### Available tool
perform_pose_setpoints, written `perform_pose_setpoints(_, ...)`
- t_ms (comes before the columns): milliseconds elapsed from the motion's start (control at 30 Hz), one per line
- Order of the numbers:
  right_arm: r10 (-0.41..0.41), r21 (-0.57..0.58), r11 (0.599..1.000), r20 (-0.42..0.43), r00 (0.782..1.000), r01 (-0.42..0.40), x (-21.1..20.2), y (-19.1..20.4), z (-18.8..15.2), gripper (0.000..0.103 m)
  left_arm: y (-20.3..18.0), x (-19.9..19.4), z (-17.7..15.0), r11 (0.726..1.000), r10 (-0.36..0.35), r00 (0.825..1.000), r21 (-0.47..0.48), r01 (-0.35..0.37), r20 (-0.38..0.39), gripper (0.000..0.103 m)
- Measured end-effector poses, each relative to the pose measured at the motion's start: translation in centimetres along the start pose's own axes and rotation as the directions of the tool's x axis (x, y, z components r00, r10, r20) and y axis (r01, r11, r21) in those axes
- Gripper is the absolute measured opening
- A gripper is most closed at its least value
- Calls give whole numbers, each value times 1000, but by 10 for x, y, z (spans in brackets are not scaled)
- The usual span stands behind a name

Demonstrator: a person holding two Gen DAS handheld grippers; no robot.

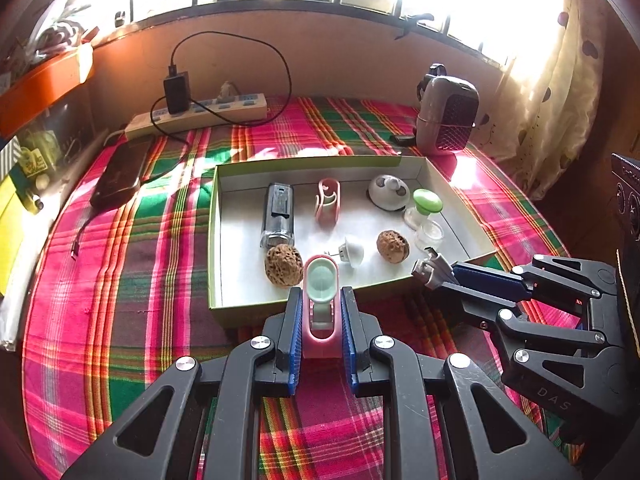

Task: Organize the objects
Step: 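Carry the pink holder and white cable over the tray with both grippers, then lower the pink holder and cable into the tray and open both grippers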

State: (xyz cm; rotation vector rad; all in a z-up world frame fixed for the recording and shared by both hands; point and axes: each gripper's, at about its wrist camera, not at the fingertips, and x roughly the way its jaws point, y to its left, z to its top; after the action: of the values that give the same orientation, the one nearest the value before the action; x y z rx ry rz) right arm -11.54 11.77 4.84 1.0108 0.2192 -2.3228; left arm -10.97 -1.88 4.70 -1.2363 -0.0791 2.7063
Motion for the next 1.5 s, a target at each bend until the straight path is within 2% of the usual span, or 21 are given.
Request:
perform_pose_setpoints(200,-50,54,997,14,999,49,-2,-17,12,18,-2,6,17,1000,-9,1000,4,9,10,16)
perform_pose_setpoints(467,-77,79,994,13,997,75,11,-34,30,18,-6,25,39,1000,-5,1000,21,5,0,16)
perform_pose_setpoints(900,-62,117,991,-25,998,65,48,-55,53,18,5,66,56,1000,15,998,3,-15,-53,16)
perform_pose_setpoints(1500,-23,126,991,-91,996,35,85,-61,60,18,4,87,57,1000,12,996,10,-11,-83,16)
